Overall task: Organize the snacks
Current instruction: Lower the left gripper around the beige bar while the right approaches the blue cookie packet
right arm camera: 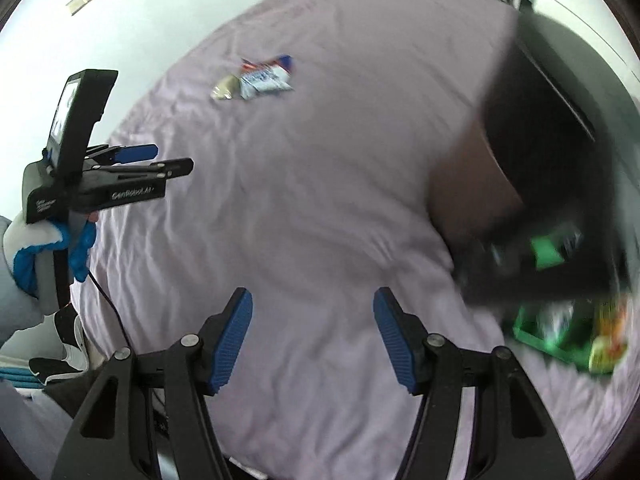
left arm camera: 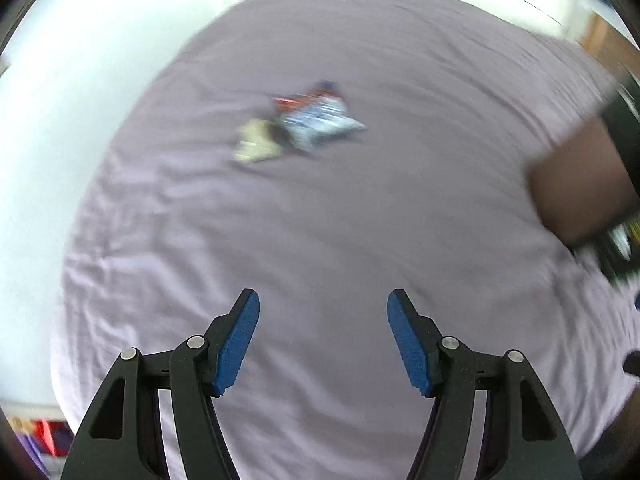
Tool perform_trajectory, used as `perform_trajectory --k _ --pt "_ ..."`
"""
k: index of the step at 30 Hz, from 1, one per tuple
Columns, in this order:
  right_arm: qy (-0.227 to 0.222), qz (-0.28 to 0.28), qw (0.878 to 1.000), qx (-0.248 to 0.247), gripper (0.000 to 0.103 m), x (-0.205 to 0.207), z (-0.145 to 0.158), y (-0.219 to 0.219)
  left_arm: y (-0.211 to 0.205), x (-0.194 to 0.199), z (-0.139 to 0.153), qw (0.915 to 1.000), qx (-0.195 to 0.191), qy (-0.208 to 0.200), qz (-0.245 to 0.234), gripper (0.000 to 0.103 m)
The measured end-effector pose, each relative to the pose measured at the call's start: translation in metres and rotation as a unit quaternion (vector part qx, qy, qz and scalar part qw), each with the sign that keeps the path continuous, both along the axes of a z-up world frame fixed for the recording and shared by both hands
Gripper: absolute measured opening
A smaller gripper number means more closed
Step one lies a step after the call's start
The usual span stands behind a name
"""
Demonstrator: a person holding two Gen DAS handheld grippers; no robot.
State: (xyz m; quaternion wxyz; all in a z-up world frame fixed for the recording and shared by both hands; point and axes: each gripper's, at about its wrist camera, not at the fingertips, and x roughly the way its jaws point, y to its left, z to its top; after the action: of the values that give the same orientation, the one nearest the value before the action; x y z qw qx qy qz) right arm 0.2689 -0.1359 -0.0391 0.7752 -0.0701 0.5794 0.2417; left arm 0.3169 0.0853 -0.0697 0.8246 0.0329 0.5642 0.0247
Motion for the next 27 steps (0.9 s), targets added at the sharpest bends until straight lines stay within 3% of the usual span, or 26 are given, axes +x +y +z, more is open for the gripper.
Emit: perform_trajectory --k 8,13,22,23,25,27 --pt "-0.023 0.012 0.999 0.024 0.082 0.073 -0.002 0.052 0.071 0.055 0.001 0.9970 -0.004 -0.030 0.071 0.061" --pt "-0.048 0.028 0.998 0.036 0.082 0.120 -0.005 0.088 0.084 0.092 -0.004 0.9961 -0.016 -0.037 0.079 0.061" --pt "-0.052 0.037 0.997 0.045 0.082 0.175 -0.021 0.139 0.084 0.137 -0.029 0.9983 -0.018 -0.018 0.052 0.061" --pt "-0.049 0.036 0.997 0.047 0.083 0.180 -0.025 0.144 0.084 0.141 -0.033 0.9986 -0.020 -0.013 0.047 0.061" --pt "-0.043 0.037 0.997 0.051 0.099 0.187 -0.031 0.151 0.083 0.147 -0.042 0.9989 -0.021 -0.005 0.042 0.061" --pt "-0.042 0.038 0.997 0.053 0.103 0.193 -0.036 0.157 0.084 0.153 -0.049 0.9989 -0.024 0.003 0.040 0.061"
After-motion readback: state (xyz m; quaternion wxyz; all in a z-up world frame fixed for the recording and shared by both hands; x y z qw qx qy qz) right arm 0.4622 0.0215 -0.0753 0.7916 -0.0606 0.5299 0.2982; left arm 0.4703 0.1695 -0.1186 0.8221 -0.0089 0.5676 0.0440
